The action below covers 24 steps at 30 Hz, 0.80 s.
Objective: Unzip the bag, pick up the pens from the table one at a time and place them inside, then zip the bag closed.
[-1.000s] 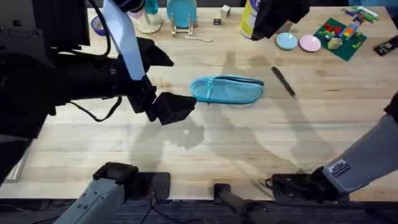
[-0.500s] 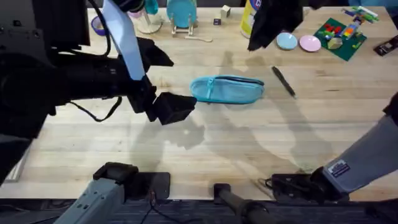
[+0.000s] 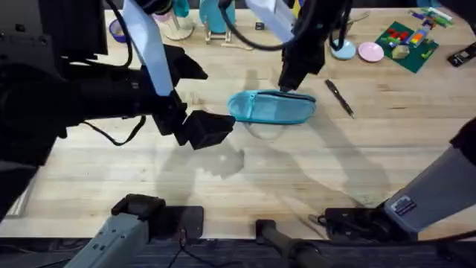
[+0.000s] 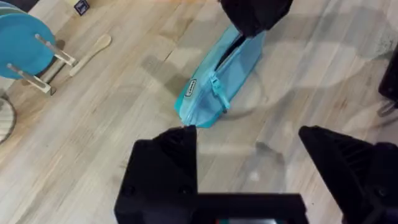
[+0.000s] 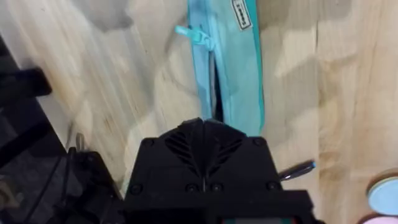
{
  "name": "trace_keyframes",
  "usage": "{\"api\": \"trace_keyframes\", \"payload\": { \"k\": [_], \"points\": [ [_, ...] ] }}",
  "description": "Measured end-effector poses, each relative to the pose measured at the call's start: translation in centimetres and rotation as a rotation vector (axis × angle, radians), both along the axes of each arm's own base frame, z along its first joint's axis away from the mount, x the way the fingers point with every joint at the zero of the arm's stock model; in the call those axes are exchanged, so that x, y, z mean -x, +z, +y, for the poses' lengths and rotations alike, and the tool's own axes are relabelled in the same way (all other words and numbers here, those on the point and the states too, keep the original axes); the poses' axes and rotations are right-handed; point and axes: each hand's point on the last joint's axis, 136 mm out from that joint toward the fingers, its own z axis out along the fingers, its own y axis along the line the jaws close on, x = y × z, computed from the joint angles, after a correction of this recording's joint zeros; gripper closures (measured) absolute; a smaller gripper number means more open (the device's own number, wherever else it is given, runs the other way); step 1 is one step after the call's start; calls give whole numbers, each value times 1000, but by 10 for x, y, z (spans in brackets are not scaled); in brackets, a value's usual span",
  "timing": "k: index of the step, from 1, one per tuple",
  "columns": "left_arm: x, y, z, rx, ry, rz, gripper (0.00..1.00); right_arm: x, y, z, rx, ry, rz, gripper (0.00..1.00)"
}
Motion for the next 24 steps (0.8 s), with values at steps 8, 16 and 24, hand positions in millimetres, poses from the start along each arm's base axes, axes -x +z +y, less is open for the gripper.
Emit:
{"api": "trace_keyframes", "payload": {
  "k": [8, 16, 24],
  "points": [
    [0, 0, 0, 0, 0, 1, 7, -3, -16, -5, 41, -28, -4, 971],
    [0, 0, 0, 0, 0, 0, 8, -8, -16, -4, 36, -37, -26, 970],
    [0, 0, 0, 0, 0, 0, 9, -13, -21, -1, 32, -37, -32, 971]
  ]
}}
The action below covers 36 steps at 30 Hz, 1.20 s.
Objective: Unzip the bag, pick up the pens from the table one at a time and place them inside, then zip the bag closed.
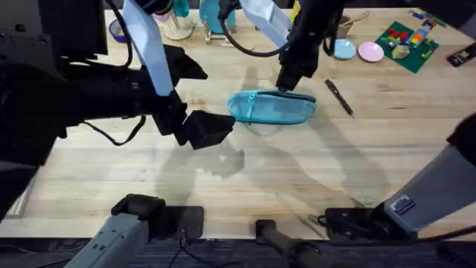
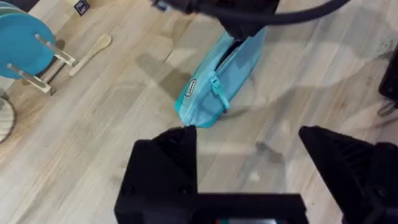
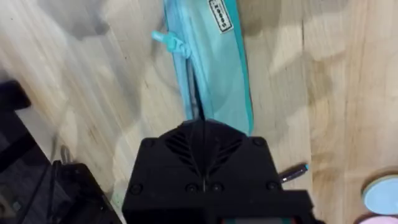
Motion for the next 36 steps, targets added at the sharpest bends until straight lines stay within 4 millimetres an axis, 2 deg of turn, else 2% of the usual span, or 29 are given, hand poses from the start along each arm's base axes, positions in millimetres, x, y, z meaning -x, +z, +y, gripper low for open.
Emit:
{"api": "trace_keyframes", "payload": {
  "k": [22, 29, 30, 32, 34, 36],
  "points": [
    [0, 0, 0, 0, 0, 1, 8, -2, -57, 7, 72, 6, 129, 969],
    [0, 0, 0, 0, 0, 0, 8, -1, -60, 8, 76, 9, 136, 970],
    [0, 0, 0, 0, 0, 0, 8, -1, -60, 8, 77, 6, 136, 951],
    [0, 0, 0, 0, 0, 0, 8, -1, -60, 8, 77, 4, 137, 824],
    [0, 0, 0, 0, 0, 0, 8, -1, -60, 8, 77, 2, 137, 633],
    [0, 0, 0, 0, 0, 0, 8, -1, -60, 8, 77, 6, 136, 365]
  ]
}}
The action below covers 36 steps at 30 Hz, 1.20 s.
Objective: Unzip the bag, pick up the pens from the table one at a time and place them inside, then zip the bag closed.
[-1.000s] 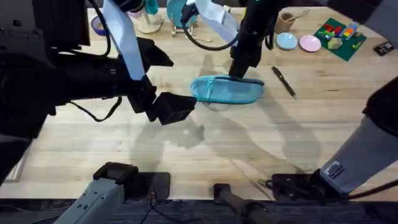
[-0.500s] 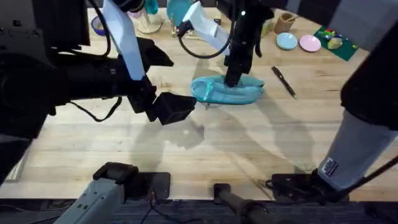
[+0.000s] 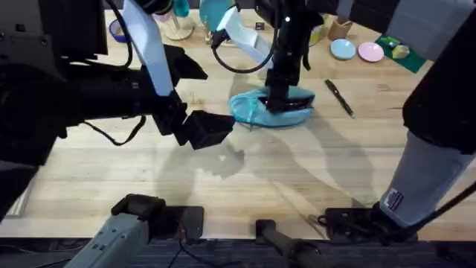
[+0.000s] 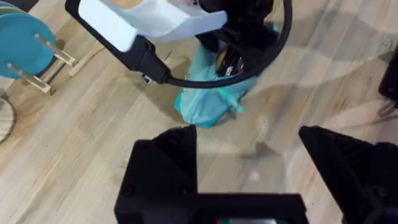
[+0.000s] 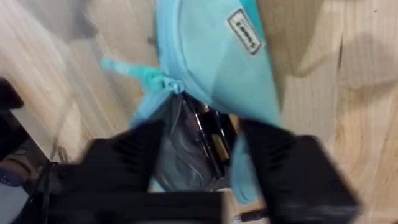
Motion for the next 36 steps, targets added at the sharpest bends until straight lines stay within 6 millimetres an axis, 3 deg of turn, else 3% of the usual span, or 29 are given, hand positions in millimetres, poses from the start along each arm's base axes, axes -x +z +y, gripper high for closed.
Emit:
{"api": "trace_keyframes", "payload": {
  "k": [2, 4, 26, 30, 36],
  "points": [
    [0, 0, 0, 0, 0, 0, 8, 0, 0, 0, -1, 2, 1, 87],
    [0, 0, 0, 0, 0, 0, 8, 1, 0, 1, -1, 6, 1, 11],
    [0, 0, 0, 0, 0, 0, 7, 3, 5, 0, 11, -27, 12, 5],
    [0, 0, 0, 0, 0, 0, 7, -3, 27, 0, -14, -47, -43, 5],
    [0, 0, 0, 0, 0, 0, 7, -14, 105, -16, -118, -160, -235, 6]
  ]
}}
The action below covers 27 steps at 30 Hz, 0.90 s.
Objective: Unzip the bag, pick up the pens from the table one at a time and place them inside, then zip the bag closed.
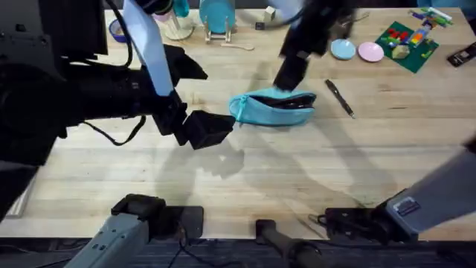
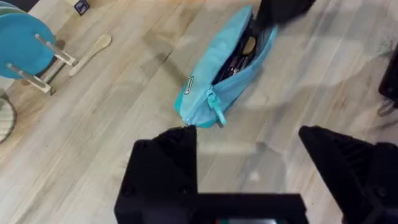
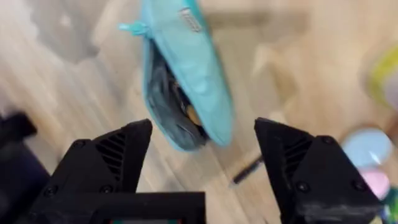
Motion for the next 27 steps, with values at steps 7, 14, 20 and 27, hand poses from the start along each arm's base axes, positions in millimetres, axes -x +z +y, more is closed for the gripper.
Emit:
{"api": "trace_keyframes", "payload": {
  "k": [7, 14, 20, 27],
  "points": [
    [0, 0, 0, 0, 0, 0, 7, -11, 63, -60, -39, -305, -167, 5],
    [0, 0, 0, 0, 0, 0, 7, -7, 89, -105, -41, -534, -230, 5],
    [0, 0, 0, 0, 0, 0, 7, -5, 97, -138, 5, -732, -266, 5],
    [0, 0, 0, 0, 0, 0, 7, -8, 98, -146, 18, -798, -283, 5]
  ]
}}
